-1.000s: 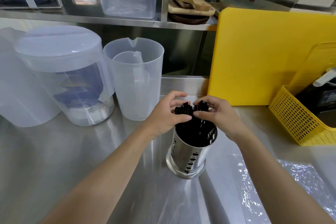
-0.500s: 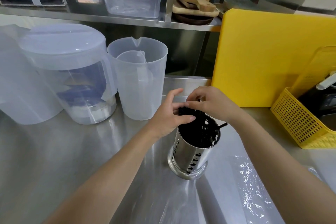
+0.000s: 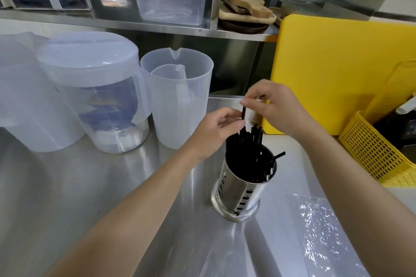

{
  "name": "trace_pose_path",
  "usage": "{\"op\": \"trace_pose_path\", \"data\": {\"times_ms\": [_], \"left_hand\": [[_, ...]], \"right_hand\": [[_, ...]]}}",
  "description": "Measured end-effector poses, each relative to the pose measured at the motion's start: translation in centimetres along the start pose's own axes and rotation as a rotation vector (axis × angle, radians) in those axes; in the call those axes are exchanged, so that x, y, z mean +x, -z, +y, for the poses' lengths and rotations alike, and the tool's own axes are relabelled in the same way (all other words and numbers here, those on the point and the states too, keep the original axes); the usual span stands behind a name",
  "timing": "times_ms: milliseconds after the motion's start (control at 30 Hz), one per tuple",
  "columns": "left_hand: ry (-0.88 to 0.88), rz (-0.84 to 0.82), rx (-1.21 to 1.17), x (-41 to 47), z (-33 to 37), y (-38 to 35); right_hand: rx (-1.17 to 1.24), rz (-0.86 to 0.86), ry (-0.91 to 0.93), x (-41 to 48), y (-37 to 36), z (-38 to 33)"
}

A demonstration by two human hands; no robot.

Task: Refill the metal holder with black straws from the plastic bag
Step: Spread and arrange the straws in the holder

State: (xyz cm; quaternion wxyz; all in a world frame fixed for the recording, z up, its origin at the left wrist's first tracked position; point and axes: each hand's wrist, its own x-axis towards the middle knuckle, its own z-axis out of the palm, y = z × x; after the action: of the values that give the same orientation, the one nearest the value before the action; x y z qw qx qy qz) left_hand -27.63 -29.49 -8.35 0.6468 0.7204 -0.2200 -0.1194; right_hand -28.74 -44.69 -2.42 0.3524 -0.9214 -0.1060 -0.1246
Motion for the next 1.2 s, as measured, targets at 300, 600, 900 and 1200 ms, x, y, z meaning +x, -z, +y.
{"op": "trace_pose_path", "data": {"times_ms": [300,600,900,1200], "left_hand": [[-0.226,0.197,0.171,0.8,3.5,0.3],[0.203,0.476,-0.711,0.6,5.2,2.7],[0.365,0.281,-0.559,-0.5,5.2,0.6],[0.114,0.299,0.038,-2.5,1.1,0.3]], "right_hand": [[0.254,0.257,0.188,-0.4,2.2,-2.4],[0.065,-0.133,0.115,-3.8,2.0,0.1],[0.555,0.535,0.275,-4.5,3.3,-2.1],[0.109,0.169,-0.041,-5.2,4.0,-0.8]]}}
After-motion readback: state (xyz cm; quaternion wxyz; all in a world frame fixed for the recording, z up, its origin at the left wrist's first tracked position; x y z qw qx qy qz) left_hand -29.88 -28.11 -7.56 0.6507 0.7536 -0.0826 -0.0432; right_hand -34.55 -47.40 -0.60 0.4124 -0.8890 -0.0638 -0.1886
